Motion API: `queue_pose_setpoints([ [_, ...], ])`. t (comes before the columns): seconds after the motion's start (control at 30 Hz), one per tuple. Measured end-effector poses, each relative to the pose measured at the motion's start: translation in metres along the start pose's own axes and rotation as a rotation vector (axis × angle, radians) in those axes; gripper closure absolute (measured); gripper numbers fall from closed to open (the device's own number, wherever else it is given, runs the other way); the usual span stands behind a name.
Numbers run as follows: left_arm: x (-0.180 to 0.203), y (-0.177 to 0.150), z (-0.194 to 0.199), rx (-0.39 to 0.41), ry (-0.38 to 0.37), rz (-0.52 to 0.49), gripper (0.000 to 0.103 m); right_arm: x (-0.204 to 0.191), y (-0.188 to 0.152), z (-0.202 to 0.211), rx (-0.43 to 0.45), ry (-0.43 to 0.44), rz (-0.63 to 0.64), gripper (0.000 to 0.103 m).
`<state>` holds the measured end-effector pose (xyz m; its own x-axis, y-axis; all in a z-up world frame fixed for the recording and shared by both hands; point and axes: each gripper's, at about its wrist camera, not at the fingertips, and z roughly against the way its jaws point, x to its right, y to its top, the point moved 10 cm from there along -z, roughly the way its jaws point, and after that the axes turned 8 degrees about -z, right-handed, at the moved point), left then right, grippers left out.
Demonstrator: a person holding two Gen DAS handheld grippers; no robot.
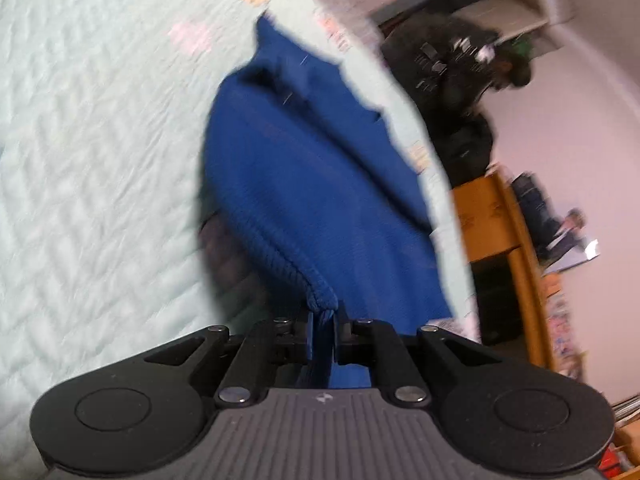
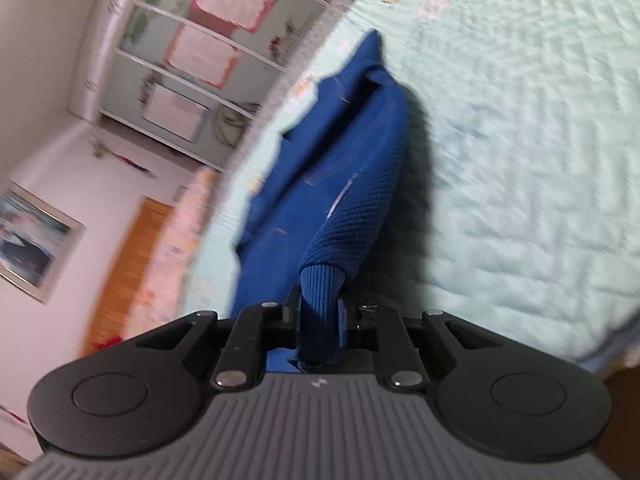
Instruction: Fold clothes
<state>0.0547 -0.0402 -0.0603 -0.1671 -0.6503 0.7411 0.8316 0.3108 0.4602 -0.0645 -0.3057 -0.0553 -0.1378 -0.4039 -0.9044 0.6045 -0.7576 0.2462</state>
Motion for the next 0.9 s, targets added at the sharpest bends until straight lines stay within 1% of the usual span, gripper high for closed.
queue_pose_setpoints([
  [0.1,0.005,0.024,0.01,0.066,-0.062,0.041,0.095,-0.022,0.017,0.0,0.018,0.074,-0.029,0.085],
  [0.2,0.013,0.043,0.014,0.098,-0.103,0.044,0.095,-0.042,0.037,-0.01,0.028,0.131,-0.045,0.085],
  [0.3,0.021,0.073,0.01,0.134,-0.15,0.058,0.095,-0.062,0.063,-0.026,0.044,0.177,-0.065,0.085],
  [0.4,0.019,0.116,0.0,0.179,-0.174,0.081,0.095,-0.077,0.099,-0.051,0.07,0.209,-0.093,0.085],
  [0.5,0.013,0.171,-0.019,0.21,-0.15,0.072,0.095,-0.09,0.138,-0.085,0.101,0.224,-0.106,0.085],
  [0.57,0.004,0.204,-0.034,0.223,-0.124,0.083,0.094,-0.091,0.163,-0.112,0.124,0.218,-0.131,0.085],
  [0.6,-0.007,0.224,-0.044,0.229,-0.093,0.097,0.094,-0.089,0.176,-0.126,0.136,0.21,-0.151,0.085],
  [0.63,-0.02,0.245,-0.057,0.228,-0.058,0.112,0.091,-0.083,0.187,-0.145,0.15,0.192,-0.185,0.084],
  [0.67,-0.038,0.265,-0.074,0.221,-0.006,0.136,0.087,-0.071,0.201,-0.168,0.157,0.166,-0.225,0.078],
  [0.7,-0.059,0.283,-0.09,0.216,0.062,0.169,0.083,-0.059,0.216,-0.191,0.163,0.137,-0.267,0.075],
  [0.73,-0.078,0.298,-0.106,0.198,0.114,0.173,0.075,-0.046,0.231,-0.215,0.168,0.109,-0.309,0.065],
  [0.77,-0.091,0.308,-0.123,0.154,0.154,0.143,0.073,-0.03,0.242,-0.234,0.174,0.059,-0.343,0.051],
  [0.8,-0.103,0.311,-0.133,0.118,0.242,0.126,0.072,-0.013,0.252,-0.251,0.18,0.004,-0.375,0.048],
  [0.83,-0.108,0.312,-0.133,0.133,0.269,0.121,0.068,0.002,0.257,-0.26,0.191,-0.042,-0.432,0.049],
  [0.87,-0.112,0.313,-0.132,0.153,0.287,0.116,0.066,0.01,0.26,-0.263,0.206,-0.049,-0.469,0.049],
  [0.9,-0.111,0.317,-0.126,0.188,0.295,0.09,0.065,0.01,0.262,-0.263,0.215,-0.027,-0.452,0.049],
])
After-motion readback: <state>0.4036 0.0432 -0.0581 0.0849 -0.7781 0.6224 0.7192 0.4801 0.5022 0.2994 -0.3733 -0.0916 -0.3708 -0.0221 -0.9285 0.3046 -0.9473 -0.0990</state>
